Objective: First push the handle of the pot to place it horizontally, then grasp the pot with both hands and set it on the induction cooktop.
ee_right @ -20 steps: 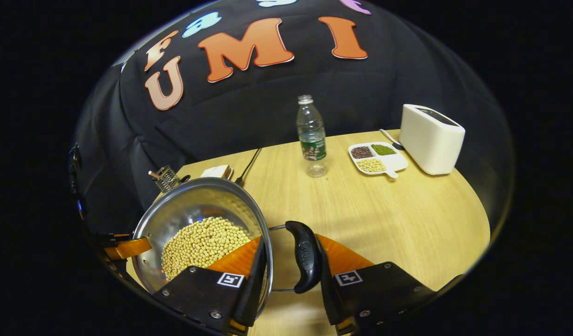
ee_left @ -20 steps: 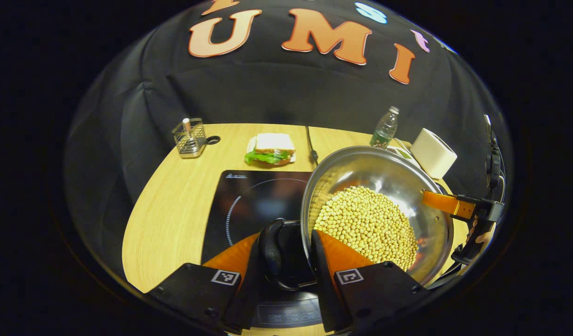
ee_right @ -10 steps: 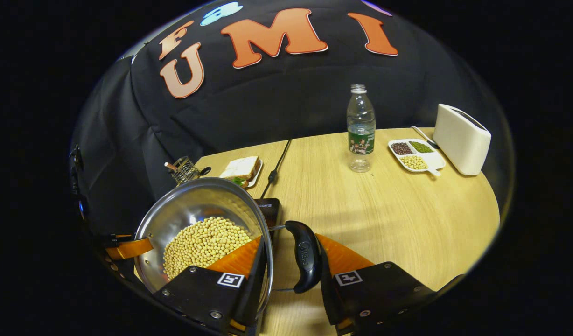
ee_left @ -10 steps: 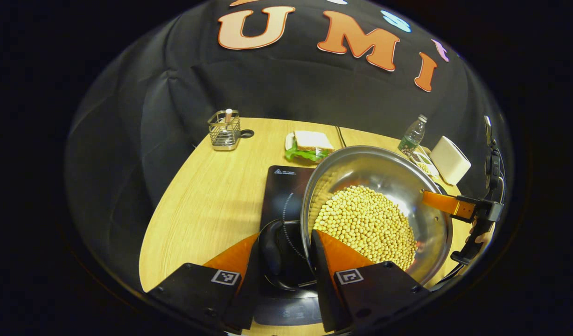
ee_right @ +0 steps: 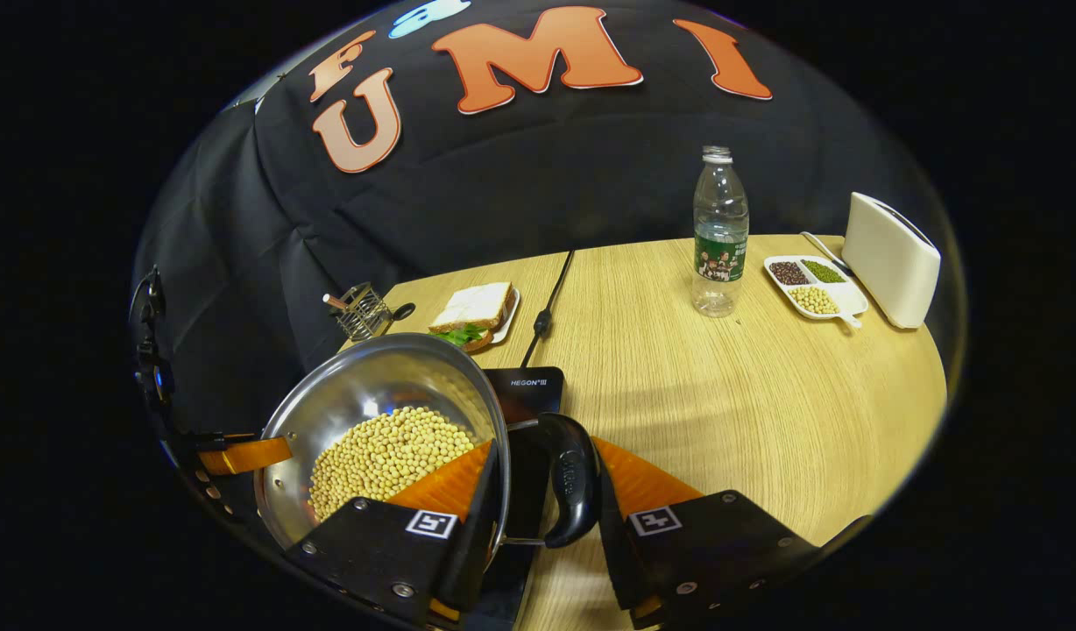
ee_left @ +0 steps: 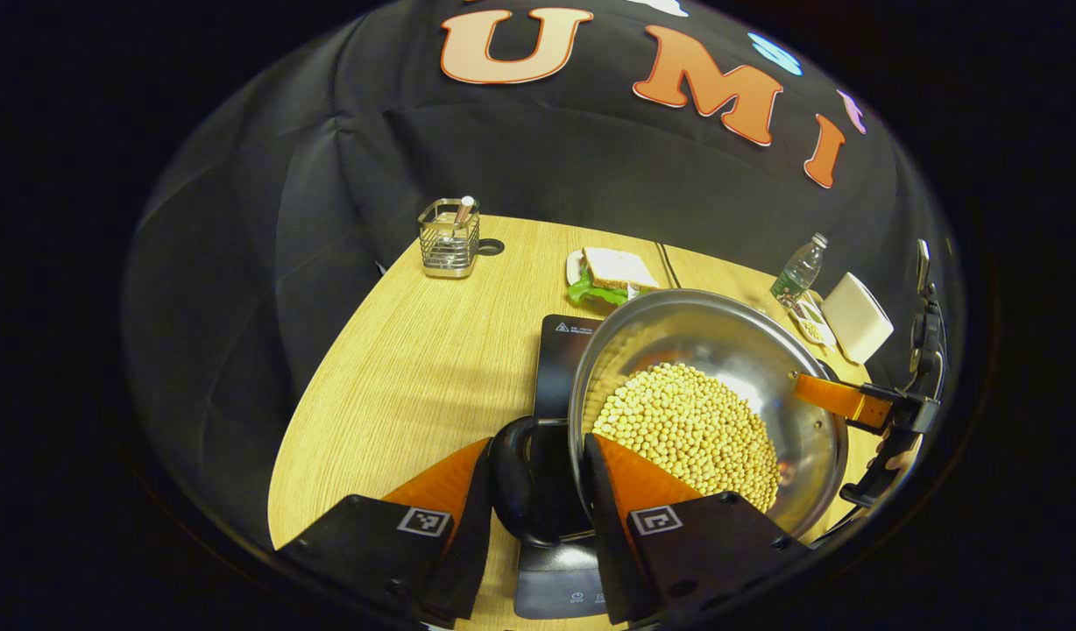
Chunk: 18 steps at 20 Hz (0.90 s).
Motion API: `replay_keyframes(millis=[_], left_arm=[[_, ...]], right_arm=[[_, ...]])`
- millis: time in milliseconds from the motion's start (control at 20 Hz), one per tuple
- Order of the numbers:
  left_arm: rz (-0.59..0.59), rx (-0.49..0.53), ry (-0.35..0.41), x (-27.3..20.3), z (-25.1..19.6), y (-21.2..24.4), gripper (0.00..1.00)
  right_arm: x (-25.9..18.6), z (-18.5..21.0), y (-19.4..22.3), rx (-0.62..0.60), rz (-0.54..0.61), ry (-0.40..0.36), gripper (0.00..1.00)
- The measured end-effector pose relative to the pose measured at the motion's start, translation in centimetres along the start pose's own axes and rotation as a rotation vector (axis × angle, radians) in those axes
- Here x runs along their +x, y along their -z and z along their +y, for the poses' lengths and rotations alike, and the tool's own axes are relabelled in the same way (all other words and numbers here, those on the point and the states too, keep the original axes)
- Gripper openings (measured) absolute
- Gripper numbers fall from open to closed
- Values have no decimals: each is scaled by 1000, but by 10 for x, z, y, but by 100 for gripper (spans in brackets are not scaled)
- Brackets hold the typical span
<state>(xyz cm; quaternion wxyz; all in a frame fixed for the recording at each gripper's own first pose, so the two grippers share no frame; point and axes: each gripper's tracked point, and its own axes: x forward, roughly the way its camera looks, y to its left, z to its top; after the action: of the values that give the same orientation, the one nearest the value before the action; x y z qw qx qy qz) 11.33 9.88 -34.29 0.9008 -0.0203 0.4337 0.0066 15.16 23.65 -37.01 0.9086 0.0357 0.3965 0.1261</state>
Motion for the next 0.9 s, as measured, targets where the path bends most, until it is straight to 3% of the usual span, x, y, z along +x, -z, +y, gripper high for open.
replay_keyframes(millis=[50,150,200,300,400,500,650,700,900], left_arm=[[4,3,-5,-1,0,2,59],[-16,17,-21,-5,0,-1,65],[-38,34,-41,-10,1,-7,65],[-86,65,-71,-21,1,-17,71],[-131,76,-104,-34,0,-26,87],[-172,85,-103,-50,-11,-32,91],[-255,144,-133,-81,-24,-50,93],[-294,159,-137,-93,-33,-58,100],[-457,134,-66,-142,-83,-88,99]], right_arm=[[-2,1,1,-1,0,-9,58],[-8,-2,-6,-6,-19,-11,61],[-12,-6,-9,-7,-29,-4,56],[-20,-12,-13,-16,-49,11,75],[-34,-21,-17,-30,-69,31,82],[-51,-28,-25,-39,-105,46,95],[-84,-45,-43,-32,-183,68,94],[-97,-52,-49,-22,-207,72,94],[-151,-87,-73,-34,-314,124,94]])
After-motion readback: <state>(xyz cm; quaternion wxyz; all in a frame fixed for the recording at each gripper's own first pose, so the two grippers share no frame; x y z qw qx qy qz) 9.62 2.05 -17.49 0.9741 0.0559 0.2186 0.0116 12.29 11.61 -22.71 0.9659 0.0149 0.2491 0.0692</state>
